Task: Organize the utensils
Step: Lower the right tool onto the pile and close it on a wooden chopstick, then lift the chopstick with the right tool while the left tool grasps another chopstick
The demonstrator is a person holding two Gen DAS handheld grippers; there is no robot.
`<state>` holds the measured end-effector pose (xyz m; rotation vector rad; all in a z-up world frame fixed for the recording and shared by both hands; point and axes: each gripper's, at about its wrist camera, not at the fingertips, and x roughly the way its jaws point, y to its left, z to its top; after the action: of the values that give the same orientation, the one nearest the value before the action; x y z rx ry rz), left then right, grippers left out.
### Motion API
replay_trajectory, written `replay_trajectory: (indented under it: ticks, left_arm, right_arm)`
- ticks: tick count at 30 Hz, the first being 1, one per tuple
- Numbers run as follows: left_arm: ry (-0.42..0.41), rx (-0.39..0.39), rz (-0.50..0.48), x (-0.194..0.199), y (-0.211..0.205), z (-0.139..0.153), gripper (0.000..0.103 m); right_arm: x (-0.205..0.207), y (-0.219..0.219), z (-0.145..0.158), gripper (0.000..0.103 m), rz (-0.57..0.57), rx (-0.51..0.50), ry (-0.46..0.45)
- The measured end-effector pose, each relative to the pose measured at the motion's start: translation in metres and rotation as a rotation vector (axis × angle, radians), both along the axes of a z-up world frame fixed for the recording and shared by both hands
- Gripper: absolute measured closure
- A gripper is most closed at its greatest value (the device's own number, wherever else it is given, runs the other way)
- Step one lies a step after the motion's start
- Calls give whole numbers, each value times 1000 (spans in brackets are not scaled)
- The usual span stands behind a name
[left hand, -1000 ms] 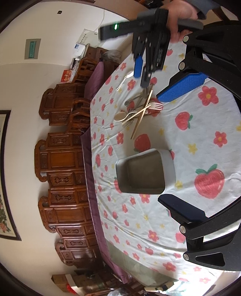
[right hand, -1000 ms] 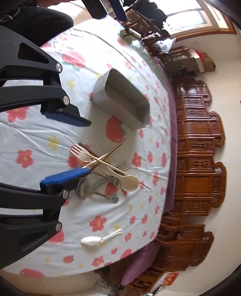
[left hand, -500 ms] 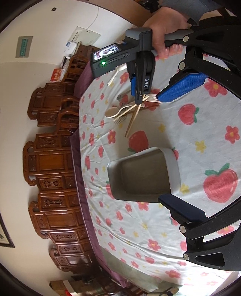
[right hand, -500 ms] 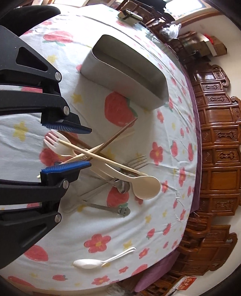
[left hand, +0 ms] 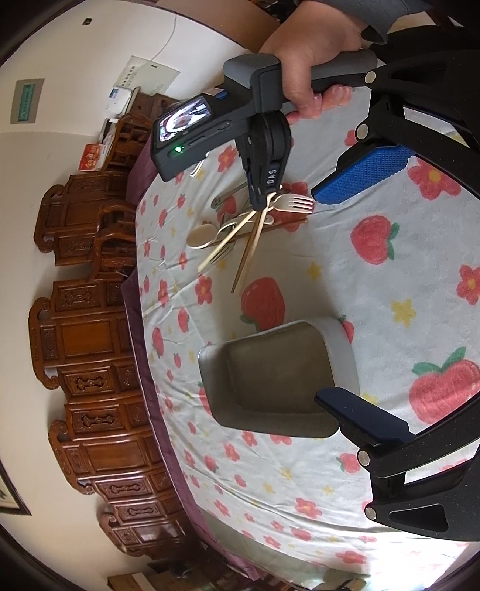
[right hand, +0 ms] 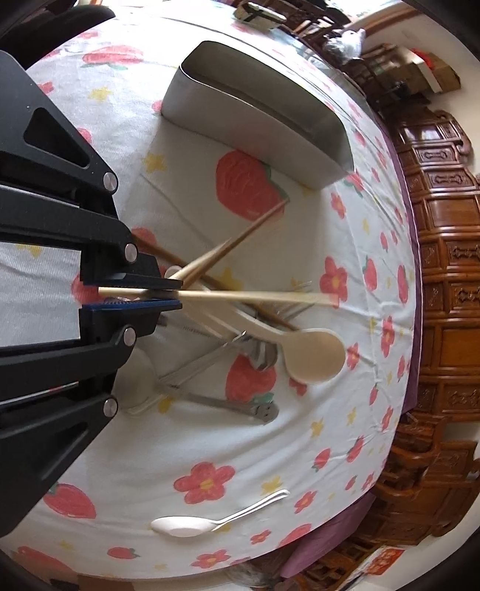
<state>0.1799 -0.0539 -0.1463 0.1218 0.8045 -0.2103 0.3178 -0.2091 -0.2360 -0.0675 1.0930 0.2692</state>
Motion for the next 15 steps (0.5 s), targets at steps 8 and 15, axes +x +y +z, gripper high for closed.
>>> replay_trajectory:
  ticks: [8, 15]
  left_arm:
    - [8, 17, -23, 6, -15, -5, 7]
    - [49, 0, -62, 22, -38, -20, 8]
  right_arm:
    - [-10, -22, 19, 98, -7, 53, -37]
    - [-46, -57, 41, 98, -1, 74, -93]
